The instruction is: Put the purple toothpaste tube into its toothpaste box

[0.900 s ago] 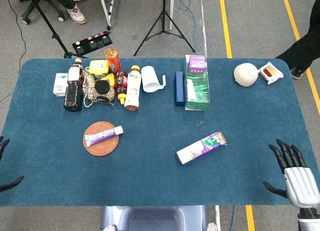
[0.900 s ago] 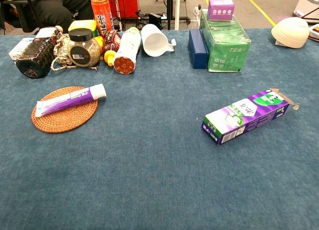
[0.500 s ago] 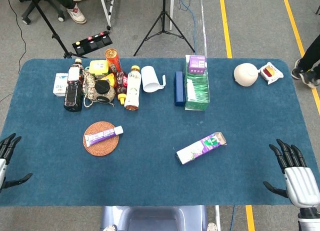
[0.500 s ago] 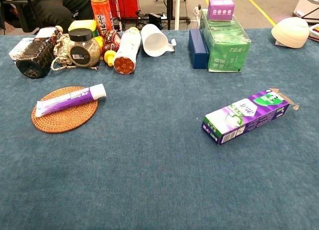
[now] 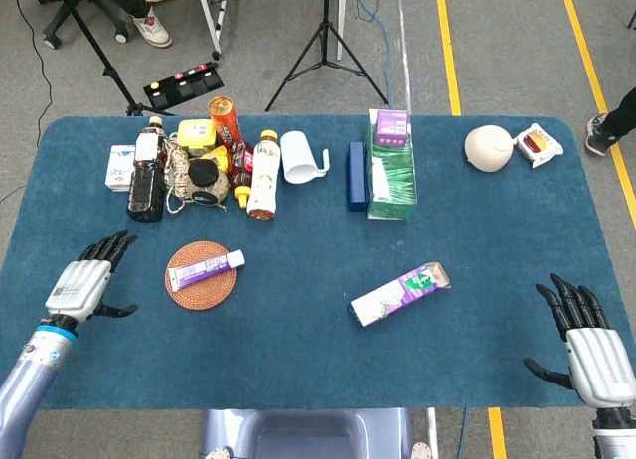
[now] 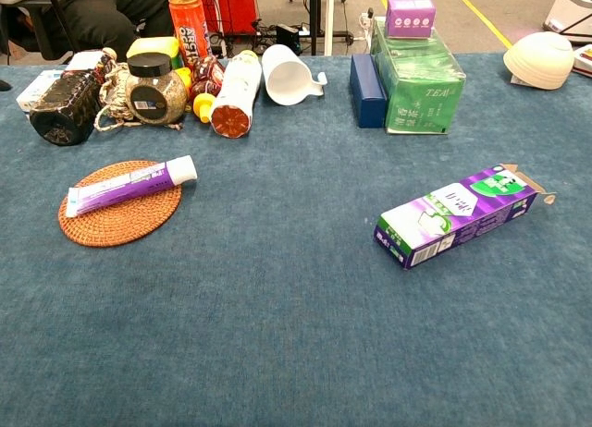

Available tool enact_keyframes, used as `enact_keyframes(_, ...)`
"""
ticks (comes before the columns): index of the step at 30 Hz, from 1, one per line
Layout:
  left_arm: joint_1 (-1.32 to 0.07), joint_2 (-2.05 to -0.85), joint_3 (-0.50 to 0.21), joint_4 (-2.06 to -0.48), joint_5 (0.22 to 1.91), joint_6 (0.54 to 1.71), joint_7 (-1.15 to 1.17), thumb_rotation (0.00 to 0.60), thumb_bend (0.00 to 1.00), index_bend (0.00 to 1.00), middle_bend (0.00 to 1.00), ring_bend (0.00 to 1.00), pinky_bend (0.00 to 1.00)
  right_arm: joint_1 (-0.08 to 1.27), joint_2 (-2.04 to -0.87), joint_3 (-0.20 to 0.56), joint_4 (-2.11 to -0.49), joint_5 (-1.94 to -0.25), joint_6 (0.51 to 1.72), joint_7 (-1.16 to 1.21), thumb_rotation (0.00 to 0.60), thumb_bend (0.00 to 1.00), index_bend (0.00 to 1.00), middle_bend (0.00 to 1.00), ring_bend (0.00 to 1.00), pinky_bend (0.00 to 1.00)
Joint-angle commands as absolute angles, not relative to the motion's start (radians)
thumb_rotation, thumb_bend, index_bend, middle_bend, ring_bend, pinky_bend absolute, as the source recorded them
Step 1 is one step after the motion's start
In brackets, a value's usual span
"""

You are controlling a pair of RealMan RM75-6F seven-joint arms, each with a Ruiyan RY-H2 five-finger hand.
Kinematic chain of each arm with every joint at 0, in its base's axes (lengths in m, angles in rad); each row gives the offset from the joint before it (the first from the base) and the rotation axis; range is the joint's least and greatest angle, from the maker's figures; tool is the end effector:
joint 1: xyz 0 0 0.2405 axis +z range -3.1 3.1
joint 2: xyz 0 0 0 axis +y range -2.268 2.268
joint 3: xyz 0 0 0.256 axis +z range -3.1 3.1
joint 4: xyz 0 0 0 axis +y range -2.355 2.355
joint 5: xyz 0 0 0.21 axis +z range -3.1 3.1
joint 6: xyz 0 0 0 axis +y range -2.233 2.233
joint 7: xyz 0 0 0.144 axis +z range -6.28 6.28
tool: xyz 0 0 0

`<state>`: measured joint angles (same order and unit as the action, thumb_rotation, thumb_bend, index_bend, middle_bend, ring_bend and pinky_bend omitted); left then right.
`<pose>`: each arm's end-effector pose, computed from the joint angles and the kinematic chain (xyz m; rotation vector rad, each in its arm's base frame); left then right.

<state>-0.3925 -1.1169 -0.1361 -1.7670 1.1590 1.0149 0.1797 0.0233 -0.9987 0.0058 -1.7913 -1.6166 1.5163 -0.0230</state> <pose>-0.2589 0.2700 0.1048 -1.5997 -1.1591 -0.7570 -0.2802 -0.1514 0.1730 1.4461 -0.9320 0.9436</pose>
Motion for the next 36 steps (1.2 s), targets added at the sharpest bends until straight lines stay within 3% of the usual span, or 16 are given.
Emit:
enact_keyframes(1, -0.48, -1.211, -0.178, -1.758, 1.022, 0.984, 0.311, 0.6, 0.12, 0.0, 0.0, 0.0, 0.16, 0.03, -0.996, 0.005, -1.788, -1.611, 1.502, -0.012, 0.6, 0.09, 0.08, 0.0, 0.0, 0.0)
enact_keyframes(7, -0.545, -1.332, -0.196, -1.688, 0.936, 1.001, 0.385, 0.6, 0.13, 0.01, 0.0, 0.02, 0.27, 0.033, -0.987, 0.009, -1.788, -1.604, 1.503, 0.01, 0.6, 0.09, 0.08, 0.0, 0.0, 0.0)
enact_keyframes(19, -0.641, -1.425, -0.209, -1.623, 0.739, 1.004, 0.514, 0.6, 0.14, 0.03, 0.0, 0.02, 0.27, 0.036, -0.988, 0.01, -1.789, -1.593, 1.494, 0.005, 0.6, 0.09, 0.08, 0.0, 0.0, 0.0)
enact_keyframes(30, -0.673, -1.497, -0.194, -1.56, 0.723, 1.046, 0.547, 0.6, 0.15, 0.19, 0.05, 0.06, 0.29, 0.044, -0.992, 0.015, -1.788, -1.579, 1.481, 0.002, 0.6, 0.09, 0.08, 0.0, 0.0, 0.0)
enact_keyframes(36, -0.69, -1.545, -0.192, -1.525, 0.679, 1.083, 0.598, 0.6, 0.16, 0.21, 0.06, 0.07, 0.31, 0.047, -0.991, 0.017, -1.787, -1.571, 1.475, 0.008, 0.6, 0.09, 0.08, 0.0, 0.0, 0.0)
